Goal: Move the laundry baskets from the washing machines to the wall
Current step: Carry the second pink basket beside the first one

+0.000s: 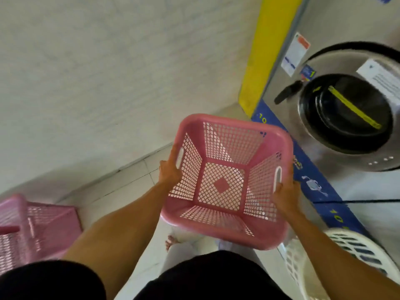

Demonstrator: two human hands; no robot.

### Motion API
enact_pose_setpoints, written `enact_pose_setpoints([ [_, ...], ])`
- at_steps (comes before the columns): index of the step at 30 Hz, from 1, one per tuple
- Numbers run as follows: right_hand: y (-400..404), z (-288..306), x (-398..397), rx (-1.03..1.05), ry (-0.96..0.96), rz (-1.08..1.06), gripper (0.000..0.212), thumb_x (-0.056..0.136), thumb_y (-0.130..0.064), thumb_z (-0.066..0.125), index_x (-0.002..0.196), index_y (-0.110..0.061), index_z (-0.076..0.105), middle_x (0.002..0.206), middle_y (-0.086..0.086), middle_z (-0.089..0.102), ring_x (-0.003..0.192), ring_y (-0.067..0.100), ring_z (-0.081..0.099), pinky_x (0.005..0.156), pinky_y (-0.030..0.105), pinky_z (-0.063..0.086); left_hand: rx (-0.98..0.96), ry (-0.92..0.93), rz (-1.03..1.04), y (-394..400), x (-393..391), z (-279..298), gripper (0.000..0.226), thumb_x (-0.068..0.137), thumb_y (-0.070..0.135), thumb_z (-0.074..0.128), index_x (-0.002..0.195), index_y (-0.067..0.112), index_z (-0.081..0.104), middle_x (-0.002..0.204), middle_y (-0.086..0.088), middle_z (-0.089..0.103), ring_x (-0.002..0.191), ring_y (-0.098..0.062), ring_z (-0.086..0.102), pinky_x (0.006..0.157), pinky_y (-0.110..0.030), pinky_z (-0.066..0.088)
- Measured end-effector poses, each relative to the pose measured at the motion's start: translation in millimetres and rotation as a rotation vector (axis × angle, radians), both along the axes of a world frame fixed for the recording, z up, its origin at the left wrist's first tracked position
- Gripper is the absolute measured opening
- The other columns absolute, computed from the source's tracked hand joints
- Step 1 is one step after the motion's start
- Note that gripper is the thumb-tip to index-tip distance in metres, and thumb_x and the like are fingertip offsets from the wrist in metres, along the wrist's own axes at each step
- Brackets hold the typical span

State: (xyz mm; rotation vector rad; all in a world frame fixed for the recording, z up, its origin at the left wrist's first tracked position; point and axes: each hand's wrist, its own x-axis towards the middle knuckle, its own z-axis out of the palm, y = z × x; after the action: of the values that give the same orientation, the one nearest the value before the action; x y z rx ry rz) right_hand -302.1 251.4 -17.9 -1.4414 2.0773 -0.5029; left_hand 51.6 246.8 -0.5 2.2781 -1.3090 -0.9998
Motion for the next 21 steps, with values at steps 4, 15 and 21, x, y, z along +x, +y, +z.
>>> enact_pose_setpoints([
  [4,-19.6,11.8,91.0,-0.028,0.054,0.217,0.070,0.099,-0.019,0.051,0.159,-0.034,0.017,0.111,0.027,0.060,0.090,0.042,0.065,0.078,0.045,0.056,-0.049,-0.037,0.155,57.7,89.0,8.7,0.088,0.092,0.024,0.063,0.149,0.057,0.005,0.109,-0.014,0.065,0.069,-0.021,0.066,0.048,-0.017,0.049],
  [15,38.1,50.0,346.6,-0.011,-0.076,0.625,0.081,0.105,-0.020,0.045,0.153,-0.057,-0.009,0.099,0.016,0.050,0.074,0.029,0.065,0.057,0.038,0.060,-0.053,-0.207,0.433,232.1,296.8,28.0,0.112,0.075,-0.014,0.051,0.151,0.055,0.005,0.135,-0.014,0.061,0.052,-0.010,0.050,0.038,-0.014,0.040],
  [21,57.4,47.0,439.6,0.002,-0.066,0.765,0.085,0.102,-0.014,0.050,0.154,-0.055,-0.003,0.099,0.015,0.046,0.069,0.027,0.063,0.050,0.036,0.060,-0.068,-0.151,0.588,284.6,365.9,38.0,0.110,0.083,-0.020,0.040,0.148,0.060,0.001,0.148,-0.024,0.044,0.063,-0.030,0.070,0.042,-0.034,0.057],
])
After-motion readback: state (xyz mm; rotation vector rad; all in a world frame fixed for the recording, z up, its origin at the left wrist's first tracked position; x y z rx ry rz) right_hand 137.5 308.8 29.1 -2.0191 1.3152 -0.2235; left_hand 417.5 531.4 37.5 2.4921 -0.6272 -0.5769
